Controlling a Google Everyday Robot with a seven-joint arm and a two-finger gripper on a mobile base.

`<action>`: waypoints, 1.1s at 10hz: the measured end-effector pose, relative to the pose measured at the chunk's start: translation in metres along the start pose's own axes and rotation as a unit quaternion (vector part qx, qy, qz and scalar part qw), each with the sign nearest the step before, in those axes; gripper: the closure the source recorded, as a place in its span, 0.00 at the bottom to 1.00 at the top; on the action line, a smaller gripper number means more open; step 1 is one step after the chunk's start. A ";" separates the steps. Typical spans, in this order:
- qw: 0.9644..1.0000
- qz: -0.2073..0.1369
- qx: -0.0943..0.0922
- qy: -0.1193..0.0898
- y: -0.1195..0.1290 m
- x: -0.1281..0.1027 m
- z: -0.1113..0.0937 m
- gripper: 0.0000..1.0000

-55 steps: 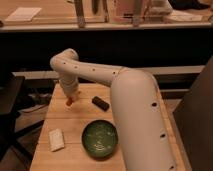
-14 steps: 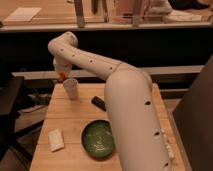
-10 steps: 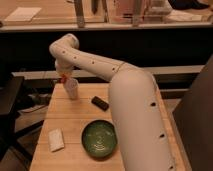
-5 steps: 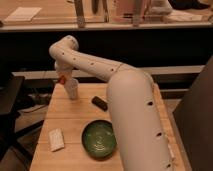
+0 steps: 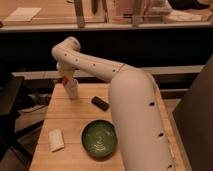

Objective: Place the pepper in the ceramic cup

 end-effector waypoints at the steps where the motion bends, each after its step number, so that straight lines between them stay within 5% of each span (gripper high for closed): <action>1: 1.000 0.001 0.000 0.000 0.001 0.000 0.001 1.00; 11: 1.000 0.019 -0.001 0.006 0.010 0.005 0.009 0.93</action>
